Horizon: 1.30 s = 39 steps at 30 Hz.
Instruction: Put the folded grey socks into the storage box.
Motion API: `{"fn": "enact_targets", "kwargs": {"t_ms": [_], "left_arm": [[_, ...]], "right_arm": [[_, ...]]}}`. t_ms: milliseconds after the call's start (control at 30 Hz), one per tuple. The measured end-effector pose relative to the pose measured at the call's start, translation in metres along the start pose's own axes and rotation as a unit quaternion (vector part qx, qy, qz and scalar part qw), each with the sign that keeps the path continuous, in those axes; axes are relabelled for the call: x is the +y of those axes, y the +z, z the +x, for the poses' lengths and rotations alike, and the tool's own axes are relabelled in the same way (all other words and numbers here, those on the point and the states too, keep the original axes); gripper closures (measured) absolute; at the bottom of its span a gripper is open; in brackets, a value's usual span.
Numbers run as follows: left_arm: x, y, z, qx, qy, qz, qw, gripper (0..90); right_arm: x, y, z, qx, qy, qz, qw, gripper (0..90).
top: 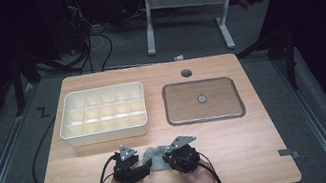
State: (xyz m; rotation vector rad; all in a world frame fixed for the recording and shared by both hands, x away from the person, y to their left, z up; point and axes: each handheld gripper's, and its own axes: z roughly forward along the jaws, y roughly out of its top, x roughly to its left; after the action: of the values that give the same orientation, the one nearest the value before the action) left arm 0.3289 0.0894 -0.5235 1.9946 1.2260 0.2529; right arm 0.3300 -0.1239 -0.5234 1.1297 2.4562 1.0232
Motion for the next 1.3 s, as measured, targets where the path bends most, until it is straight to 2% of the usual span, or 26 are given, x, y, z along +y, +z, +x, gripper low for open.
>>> {"fn": "enact_targets", "kwargs": {"t_ms": [300, 333, 367, 433, 500, 567, 700, 767, 833, 867, 933, 1133, 1300], "left_arm": [[0.000, 0.003, 0.005, -0.002, -0.007, -0.002, 1.0000, 47.8], [0.001, 0.004, 0.004, 0.001, -0.001, -0.001, 1.0000, 48.8], [0.002, 0.005, 0.002, 0.008, 0.014, 0.004, 0.9999, 49.6], [0.004, 0.008, -0.006, 0.032, 0.053, 0.017, 0.9979, 50.4], [0.007, 0.010, -0.009, 0.038, 0.061, 0.022, 0.9972, 51.1], [0.009, 0.011, -0.009, 0.035, 0.067, 0.025, 0.9968, 53.9], [0.008, 0.012, -0.012, 0.017, 0.067, 0.025, 0.9973, 66.2], [0.008, 0.012, -0.012, 0.015, 0.066, 0.025, 0.9974, 71.3], [0.008, 0.012, -0.011, 0.001, 0.055, 0.023, 0.9982, 75.0], [0.008, 0.012, -0.011, 0.001, 0.055, 0.023, 0.9982, 76.7], [0.009, 0.012, -0.009, -0.015, 0.037, 0.028, 0.9988, 78.5], [0.011, 0.012, -0.002, -0.031, 0.031, 0.032, 0.9985, 81.7], [0.012, 0.007, 0.002, -0.052, 0.017, 0.022, 0.9983, 82.5]], "right_arm": [[-0.001, 0.000, -0.002, 0.005, -0.011, 0.004, 0.9999, 83.9], [-0.001, 0.000, -0.002, 0.005, -0.012, 0.004, 0.9999, 84.0], [0.000, 0.000, -0.002, 0.004, -0.013, 0.005, 0.9999, 84.1], [-0.001, 0.000, -0.001, 0.002, -0.015, 0.005, 0.9999, 84.2], [-0.001, 0.000, 0.000, 0.001, -0.020, 0.004, 0.9998, 84.2], [-0.001, 0.000, 0.000, 0.001, -0.015, 0.005, 0.9999, 84.2], [-0.002, 0.000, 0.000, 0.001, -0.015, 0.002, 0.9999, 84.2], [-0.002, 0.000, -0.001, 0.001, -0.015, 0.001, 0.9999, 84.2], [-0.002, 0.000, -0.001, 0.002, -0.014, 0.000, 0.9999, 84.2], [-0.002, 0.000, -0.001, 0.002, -0.014, 0.000, 0.9999, 84.2], [-0.003, 0.000, -0.001, 0.003, -0.012, -0.002, 0.9999, 84.1], [-0.005, -0.001, -0.002, 0.004, -0.007, -0.006, 0.9999, 84.1], [-0.006, -0.001, -0.003, 0.006, -0.006, -0.010, 0.9999, 84.2]]}}
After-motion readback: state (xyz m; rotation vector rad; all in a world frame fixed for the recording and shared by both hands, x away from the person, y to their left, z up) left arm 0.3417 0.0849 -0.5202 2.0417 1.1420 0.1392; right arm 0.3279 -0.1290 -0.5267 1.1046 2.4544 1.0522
